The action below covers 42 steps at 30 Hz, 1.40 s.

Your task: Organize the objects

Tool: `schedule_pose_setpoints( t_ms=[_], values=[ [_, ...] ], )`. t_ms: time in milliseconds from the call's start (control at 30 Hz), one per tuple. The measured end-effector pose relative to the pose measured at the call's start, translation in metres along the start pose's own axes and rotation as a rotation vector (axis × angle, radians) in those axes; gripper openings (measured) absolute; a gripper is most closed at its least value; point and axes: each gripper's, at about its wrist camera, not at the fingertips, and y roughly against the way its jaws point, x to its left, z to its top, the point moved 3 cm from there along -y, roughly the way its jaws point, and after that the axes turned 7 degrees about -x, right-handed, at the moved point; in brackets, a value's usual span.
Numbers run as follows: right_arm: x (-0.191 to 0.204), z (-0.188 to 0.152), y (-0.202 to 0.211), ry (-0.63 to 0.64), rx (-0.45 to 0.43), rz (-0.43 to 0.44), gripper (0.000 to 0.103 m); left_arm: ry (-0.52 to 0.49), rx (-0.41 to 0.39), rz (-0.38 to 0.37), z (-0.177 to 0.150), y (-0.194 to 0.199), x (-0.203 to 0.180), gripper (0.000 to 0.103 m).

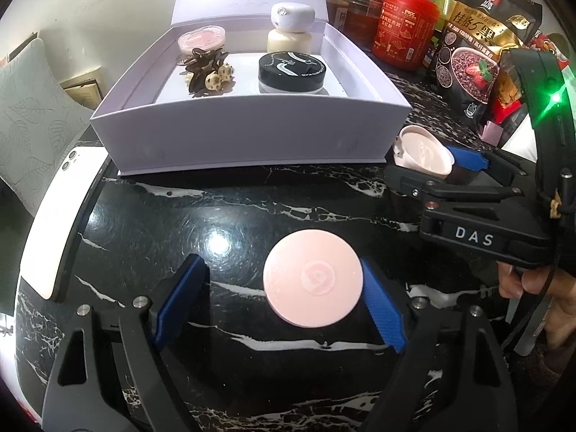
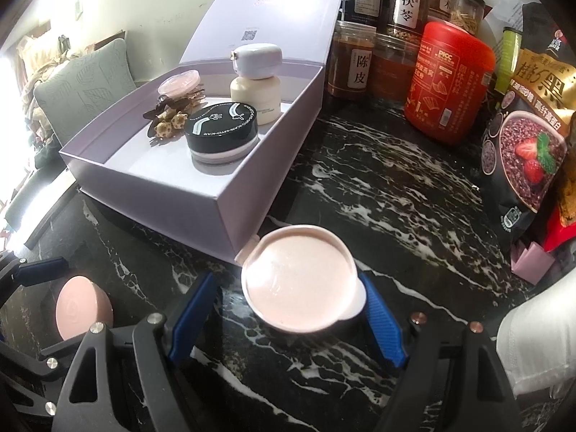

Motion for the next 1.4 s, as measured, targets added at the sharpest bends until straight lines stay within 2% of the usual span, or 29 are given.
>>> schedule_pose_setpoints(
  t_ms=[167, 367, 833, 1033, 1200, 1400],
  values=[
    [0.001, -0.001, 0.001, 0.005, -0.005, 0.003, 0.07, -0.001, -0.004, 0.0, -0.001, 0.002, 0.0, 0.082],
    [-0.001, -0.004, 0.005, 0.0, -0.005, -0.004, 0.062, -0.008, -0.004, 0.009, -0.002, 0.003, 0.0, 0.078],
    [0.011, -0.025, 0.027, 0.03, 0.022, 0.035, 0.062, -0.013, -0.014, 0.021, -0.008, 0.01, 0.006, 0.072],
    [0.023, -0.035, 0.038, 0.052, 0.027, 0.057, 0.062, -0.02, -0.028, 0.026, -0.012, 0.013, 0.009, 0.064],
    [0.033, -0.042, 0.046, 0.069, 0.029, 0.078, 0.062, -0.011, -0.037, 0.019, -0.014, 0.016, 0.012, 0.063],
    [0.045, -0.048, 0.052, 0.089, 0.026, 0.108, 0.062, 0.002, -0.051, 0.01, -0.016, 0.018, 0.018, 0.054]
  ],
)
